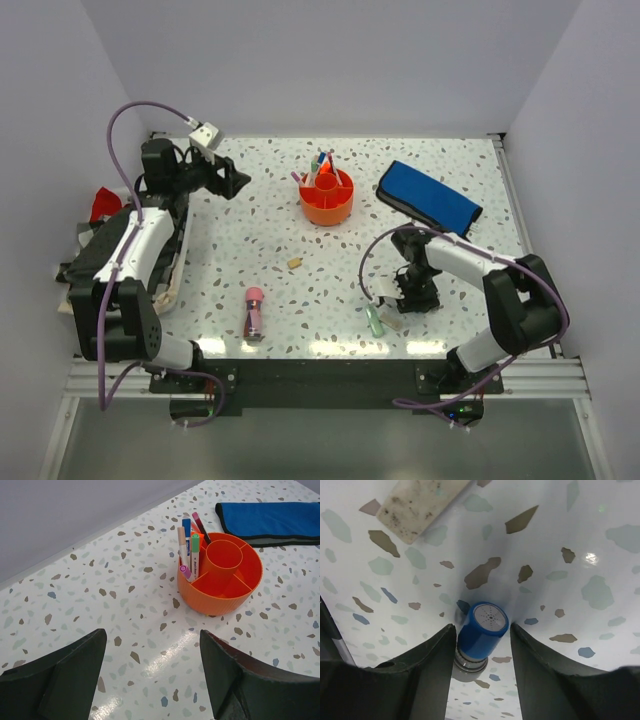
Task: Sort the stationery into containers
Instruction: Pick up the stationery from the center of the board, then place the stationery in the storage box.
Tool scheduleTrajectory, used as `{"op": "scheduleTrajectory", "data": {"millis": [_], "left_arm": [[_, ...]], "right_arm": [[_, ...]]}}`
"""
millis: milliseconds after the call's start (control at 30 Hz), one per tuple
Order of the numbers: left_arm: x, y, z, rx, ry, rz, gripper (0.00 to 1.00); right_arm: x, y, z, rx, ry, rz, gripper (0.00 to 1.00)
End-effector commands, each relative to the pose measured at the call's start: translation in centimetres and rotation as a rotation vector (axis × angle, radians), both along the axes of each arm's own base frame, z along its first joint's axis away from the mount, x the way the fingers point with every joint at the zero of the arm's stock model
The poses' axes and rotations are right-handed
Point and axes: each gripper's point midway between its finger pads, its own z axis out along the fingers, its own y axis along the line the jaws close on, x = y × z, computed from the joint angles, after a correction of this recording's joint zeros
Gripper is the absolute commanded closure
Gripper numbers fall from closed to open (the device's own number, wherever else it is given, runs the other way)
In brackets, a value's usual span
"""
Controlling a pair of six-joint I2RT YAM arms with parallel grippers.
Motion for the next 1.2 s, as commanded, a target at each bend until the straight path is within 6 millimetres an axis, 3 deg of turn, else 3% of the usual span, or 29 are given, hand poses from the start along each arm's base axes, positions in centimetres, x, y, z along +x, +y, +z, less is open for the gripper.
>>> {"op": "scheduleTrajectory", "data": {"millis": [0, 100, 133, 200, 233, 300, 333, 467, 533, 567, 633, 667, 733, 767, 833, 867, 1167], "left_arm": [[0.8, -0.1, 2.3, -0.022, -0.07, -0.012, 0.2], [1.0, -0.2, 2.2, -0.03, -0.064, -0.015, 0.2], [1.0, -0.2, 2.2, -0.031, -0.064, -0.018, 0.2], [1.0, -0.3, 2.2, -0.031, -0.065, -0.02, 0.2], [1.0, -0.3, 2.3, -0.033, -0.064, -0.02, 0.2], [1.1, -0.3, 2.3, -0.032, -0.062, -0.02, 0.2], [1.2, -0.3, 2.2, -0.032, -0.056, -0.02, 0.2], [1.3, -0.3, 1.6, -0.028, -0.033, -0.023, 0.2], [1.4, -0.2, 1.3, -0.013, -0.026, -0.025, 0.2], [1.2, -0.1, 0.7, -0.008, -0.002, -0.026, 0.2], [1.3, 0.1, 0.1, 0.01, 0.015, -0.023, 0.2], [1.3, 0.1, -0.2, 0.015, 0.022, -0.022, 0.2], [1.7, 0.2, -0.4, 0.02, 0.032, -0.02, 0.2], [1.8, 0.3, -0.5, 0.023, 0.031, -0.019, 0.2], [2.2, 0.4, -0.7, 0.028, 0.035, -0.017, 0.2], [2.4, 0.4, -0.9, 0.032, 0.041, -0.015, 0.2], [4.2, 0.7, -2.0, 0.042, 0.081, -0.013, 0.2]], "right_arm": [[-0.7, 0.3, -0.2, 0.013, 0.005, -0.109, 0.56], [-0.6, 1.0, 0.2, 0.032, 0.021, -0.162, 0.75], [0.3, 2.1, 1.0, 0.07, 0.012, -0.189, 0.84], [1.2, 3.3, 2.2, 0.108, 0.016, -0.232, 0.89], [3.3, 5.0, 4.2, 0.169, -0.025, -0.274, 0.93], [4.8, 8.0, 6.4, 0.295, -0.009, -0.32, 0.97], [6.9, 9.9, 9.0, 0.378, -0.052, -0.375, 1.0], [12.4, 16.5, 15.3, 0.721, -0.118, -0.511, 1.0], [14.1, 18.2, 17.3, 0.82, -0.13, -0.597, 1.0], [16.1, 19.4, 18.9, 0.912, -0.195, -0.589, 1.0], [17.4, 20.4, 19.7, 0.995, -0.209, -0.649, 1.0], [19.4, 21.2, 21.5, 1.09, -0.285, -0.641, 1.0], [20.7, 21.6, 21.3, 1.134, -0.302, -0.714, 1.0], [22.0, 22.0, 22.5, 1.198, -0.348, -0.712, 1.0], [23.3, 22.2, 21.9, 1.227, -0.358, -0.774, 1.0], [24.1, 22.6, 22.7, 1.274, -0.389, -0.766, 1.0], [27.6, 23.2, 21.3, 1.355, -0.461, -0.815, 1.0]]}}
